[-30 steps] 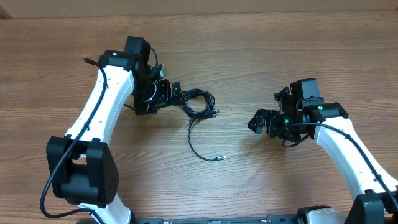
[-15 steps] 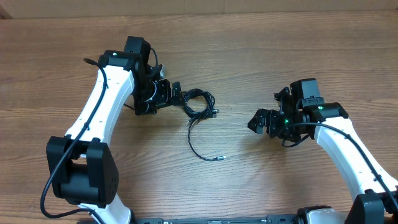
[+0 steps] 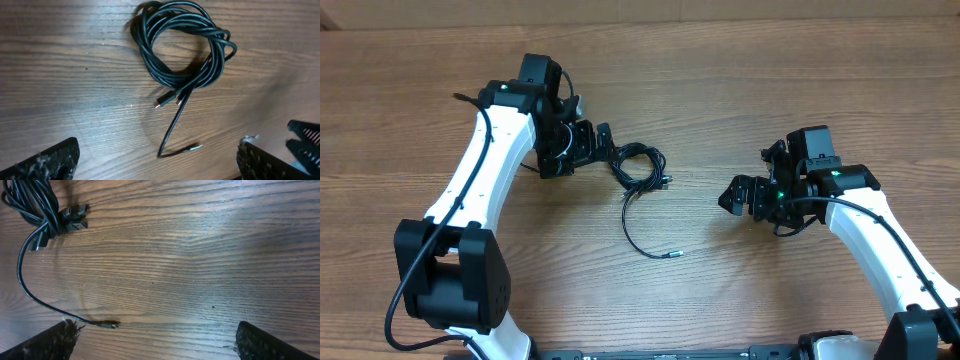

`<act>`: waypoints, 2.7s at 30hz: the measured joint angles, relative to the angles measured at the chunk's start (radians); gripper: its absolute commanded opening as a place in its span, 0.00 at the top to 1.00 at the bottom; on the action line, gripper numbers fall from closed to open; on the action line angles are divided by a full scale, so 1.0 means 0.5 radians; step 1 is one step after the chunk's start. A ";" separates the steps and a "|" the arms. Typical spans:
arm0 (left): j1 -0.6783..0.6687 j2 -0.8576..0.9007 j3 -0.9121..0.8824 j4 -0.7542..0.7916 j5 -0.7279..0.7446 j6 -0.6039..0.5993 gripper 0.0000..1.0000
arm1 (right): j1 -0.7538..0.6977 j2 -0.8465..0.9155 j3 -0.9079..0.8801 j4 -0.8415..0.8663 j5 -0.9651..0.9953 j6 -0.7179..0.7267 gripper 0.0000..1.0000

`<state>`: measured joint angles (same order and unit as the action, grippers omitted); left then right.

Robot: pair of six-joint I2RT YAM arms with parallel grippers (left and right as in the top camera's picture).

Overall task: Untangle cables
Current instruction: 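Lower the left gripper onto the left side of the black coil, then grasp the coil with the left gripper and lift it upward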

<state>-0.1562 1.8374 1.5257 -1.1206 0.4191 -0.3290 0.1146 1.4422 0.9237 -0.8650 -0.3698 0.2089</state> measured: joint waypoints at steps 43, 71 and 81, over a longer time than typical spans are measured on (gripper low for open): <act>-0.274 0.001 -0.338 0.613 -0.352 -0.201 0.56 | 0.000 0.000 0.000 0.001 -0.001 0.001 0.00; -0.383 0.176 -0.750 1.437 -0.617 -0.543 0.71 | 0.000 0.000 0.000 0.000 0.000 0.002 0.00; -0.357 0.179 -0.722 1.366 -0.570 -0.245 0.96 | 0.000 0.000 0.000 0.100 -0.049 0.011 0.00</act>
<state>-0.3347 1.9266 1.1648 -0.4377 0.1341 -0.4515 0.1146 1.4422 0.9237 -0.8150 -0.3943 0.2146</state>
